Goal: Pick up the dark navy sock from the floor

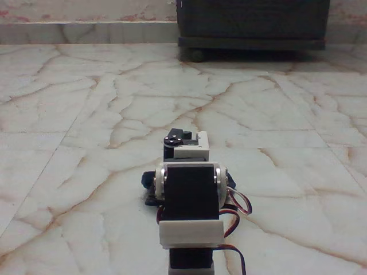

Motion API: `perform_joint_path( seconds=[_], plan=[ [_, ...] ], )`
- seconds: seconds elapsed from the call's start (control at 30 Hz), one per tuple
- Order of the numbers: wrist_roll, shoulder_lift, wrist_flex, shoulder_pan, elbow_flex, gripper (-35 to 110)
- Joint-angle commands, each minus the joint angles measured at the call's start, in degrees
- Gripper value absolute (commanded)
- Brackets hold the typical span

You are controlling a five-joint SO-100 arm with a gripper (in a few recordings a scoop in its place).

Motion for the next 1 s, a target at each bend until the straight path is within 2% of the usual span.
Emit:
perform_joint_path(
  seconds=[0.0, 0.37, 0.53, 0.6, 0.67, 0.8, 0.83, 0.97],
  plan=[
    [-4.8, 1.6, 5.6, 1.5, -0.2, 0],
    [-5.1, 0.5, 7.7, 2.4, -1.6, 0],
    [2.7, -14.2, 20.6, 2.4, -19.8, 0],
    [6.8, -21.8, 28.9, 2.5, -29.4, 0],
    [17.8, -29.0, 35.3, 2.4, -38.8, 0],
    [42.4, -39.5, 41.5, 2.4, -49.5, 0],
    [48.7, -42.3, 46.1, 2.7, -54.8, 0],
    [61.7, -51.9, 58.3, 2.6, -70.1, 5]
  ],
)
